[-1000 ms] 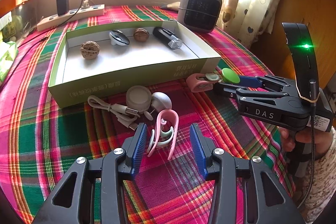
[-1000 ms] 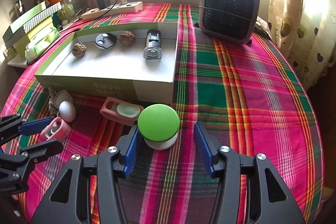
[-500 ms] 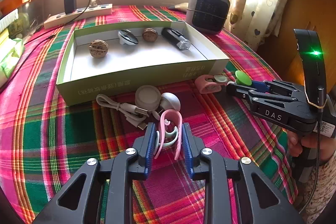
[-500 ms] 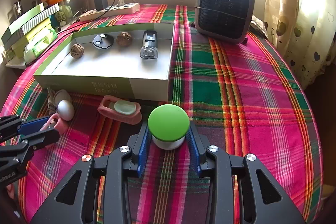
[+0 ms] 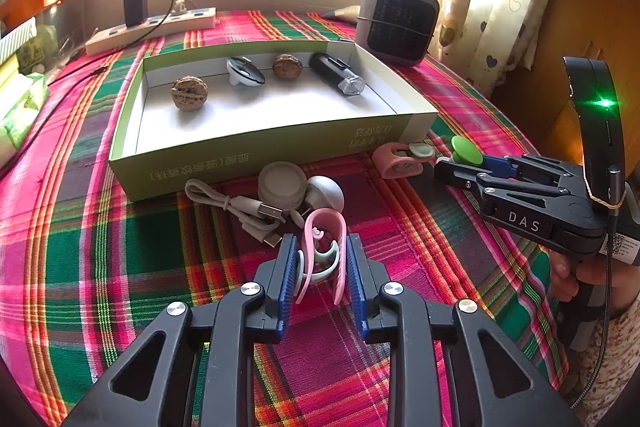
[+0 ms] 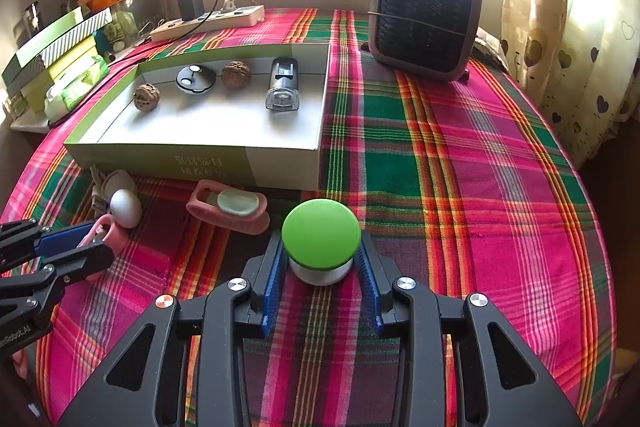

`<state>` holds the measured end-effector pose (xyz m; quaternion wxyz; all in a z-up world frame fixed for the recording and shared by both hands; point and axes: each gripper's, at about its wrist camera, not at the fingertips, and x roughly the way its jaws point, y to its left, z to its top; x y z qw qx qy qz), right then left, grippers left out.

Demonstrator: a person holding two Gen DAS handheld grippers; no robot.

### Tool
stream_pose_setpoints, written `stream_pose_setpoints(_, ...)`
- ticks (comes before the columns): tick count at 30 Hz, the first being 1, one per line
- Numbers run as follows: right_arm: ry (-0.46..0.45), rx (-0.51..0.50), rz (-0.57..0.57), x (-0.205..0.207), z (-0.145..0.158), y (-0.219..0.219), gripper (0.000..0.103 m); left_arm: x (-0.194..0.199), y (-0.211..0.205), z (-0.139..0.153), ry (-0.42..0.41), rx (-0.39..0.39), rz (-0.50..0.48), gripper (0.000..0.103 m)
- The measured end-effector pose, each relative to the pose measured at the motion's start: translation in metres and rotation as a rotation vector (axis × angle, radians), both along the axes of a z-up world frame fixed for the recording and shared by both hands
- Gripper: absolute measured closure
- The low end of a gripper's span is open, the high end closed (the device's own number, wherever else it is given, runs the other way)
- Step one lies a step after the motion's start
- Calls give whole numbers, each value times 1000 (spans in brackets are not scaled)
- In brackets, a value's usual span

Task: Organize objects
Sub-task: 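Grasp the green mushroom lamp with the right gripper while the left gripper grasps the pink earhook, then carry the green lamp and pink earhook over the white box lid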

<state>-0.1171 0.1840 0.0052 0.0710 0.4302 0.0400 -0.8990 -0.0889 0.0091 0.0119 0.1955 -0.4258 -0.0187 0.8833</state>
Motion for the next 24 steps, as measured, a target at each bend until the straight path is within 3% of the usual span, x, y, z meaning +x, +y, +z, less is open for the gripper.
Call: stream_pose_setpoints(24,28,-33,-11,12,10,4,68,8,2,8,26,-3,16,81)
